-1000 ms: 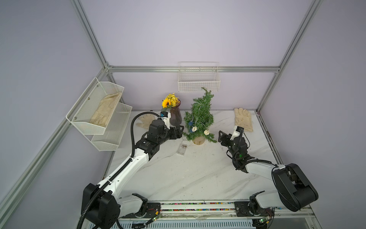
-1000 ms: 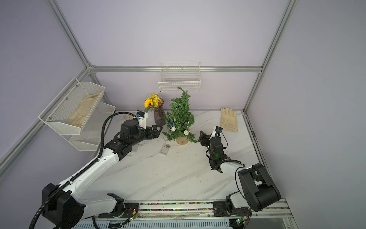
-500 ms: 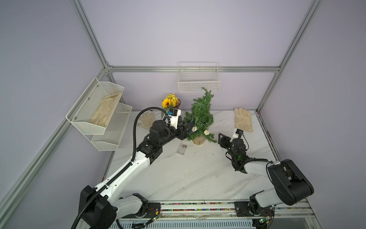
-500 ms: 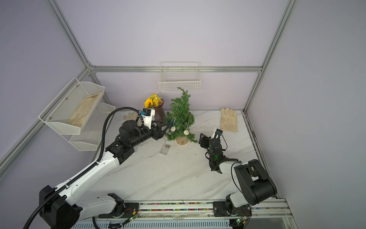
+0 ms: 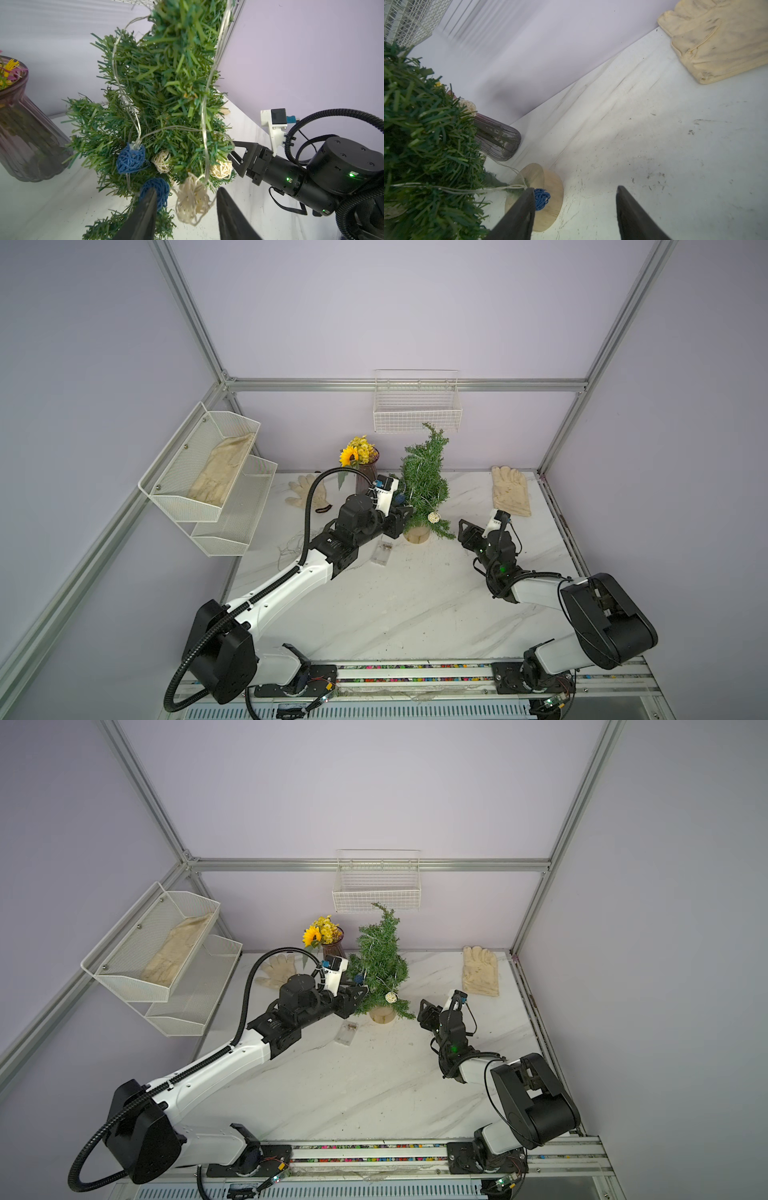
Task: Remove string lights from the small christmas tree
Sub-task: Pick up the light string from the Christmas tree.
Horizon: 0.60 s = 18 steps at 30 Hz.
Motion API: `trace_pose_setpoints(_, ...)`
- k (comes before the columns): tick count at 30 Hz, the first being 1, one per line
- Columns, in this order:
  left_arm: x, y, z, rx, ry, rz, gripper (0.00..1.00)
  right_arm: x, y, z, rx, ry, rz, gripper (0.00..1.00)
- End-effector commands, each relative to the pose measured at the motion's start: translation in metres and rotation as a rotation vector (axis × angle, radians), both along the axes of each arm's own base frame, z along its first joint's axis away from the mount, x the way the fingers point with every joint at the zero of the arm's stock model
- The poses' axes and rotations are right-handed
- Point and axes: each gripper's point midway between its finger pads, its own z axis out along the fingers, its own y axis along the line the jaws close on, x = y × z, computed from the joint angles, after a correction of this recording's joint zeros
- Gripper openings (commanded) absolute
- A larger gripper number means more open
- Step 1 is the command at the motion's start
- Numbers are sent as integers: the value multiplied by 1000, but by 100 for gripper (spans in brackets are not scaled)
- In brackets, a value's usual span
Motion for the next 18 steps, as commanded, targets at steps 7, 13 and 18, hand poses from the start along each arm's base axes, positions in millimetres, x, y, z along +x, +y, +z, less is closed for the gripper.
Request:
trace_pose_setpoints(7,7,-7,83,-104,-181,-1,46,3,3,13,23,-34,6,62)
trace_pose_setpoints(13,10,-8,83,-94,-188,5,44,3,3,13,22,-37,8,57)
trace_pose_setpoints(18,11,-8,81,-85,-190,9,42,3,3,13,19,-36,9,53)
